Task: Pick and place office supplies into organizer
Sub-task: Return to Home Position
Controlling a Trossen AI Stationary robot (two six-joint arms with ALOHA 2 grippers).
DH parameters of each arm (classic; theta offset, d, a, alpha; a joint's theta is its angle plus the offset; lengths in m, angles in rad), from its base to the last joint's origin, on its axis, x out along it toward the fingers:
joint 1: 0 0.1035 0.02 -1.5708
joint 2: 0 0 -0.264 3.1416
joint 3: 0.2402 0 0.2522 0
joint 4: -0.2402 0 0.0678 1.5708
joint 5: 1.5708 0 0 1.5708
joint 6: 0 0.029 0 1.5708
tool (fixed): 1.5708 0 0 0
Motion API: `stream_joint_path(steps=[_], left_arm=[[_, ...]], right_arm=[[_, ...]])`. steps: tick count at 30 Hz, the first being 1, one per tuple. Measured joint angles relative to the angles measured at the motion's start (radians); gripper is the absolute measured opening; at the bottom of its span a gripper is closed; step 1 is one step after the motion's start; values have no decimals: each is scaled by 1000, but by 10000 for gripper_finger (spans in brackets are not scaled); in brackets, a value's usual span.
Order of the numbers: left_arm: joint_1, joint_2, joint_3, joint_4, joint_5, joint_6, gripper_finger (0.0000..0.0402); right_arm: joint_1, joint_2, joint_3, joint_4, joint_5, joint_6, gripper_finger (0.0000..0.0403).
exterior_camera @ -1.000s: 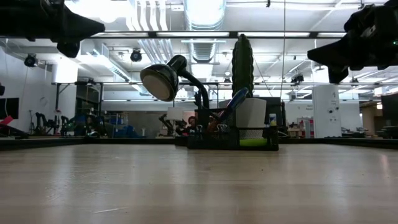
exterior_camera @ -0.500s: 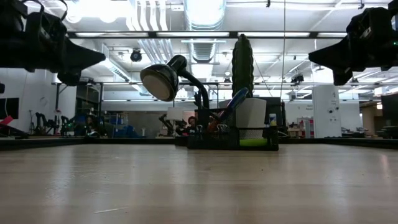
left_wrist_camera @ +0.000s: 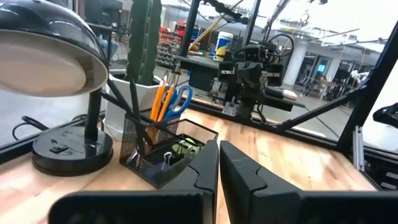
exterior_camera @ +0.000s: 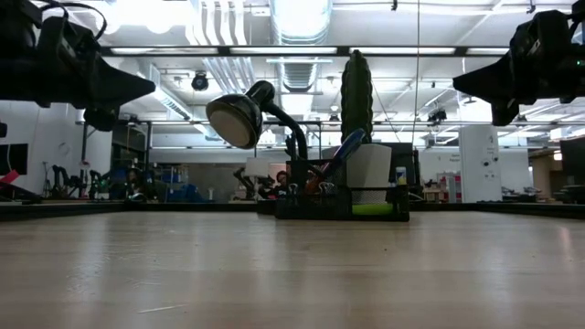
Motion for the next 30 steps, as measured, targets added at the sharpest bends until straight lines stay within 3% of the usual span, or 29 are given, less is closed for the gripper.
stream_joint_path(steps=[30], left_arm=[[0, 112, -3, 1, 0, 3, 0]], right_arm=[[0, 6, 0, 1, 1, -76, 8]])
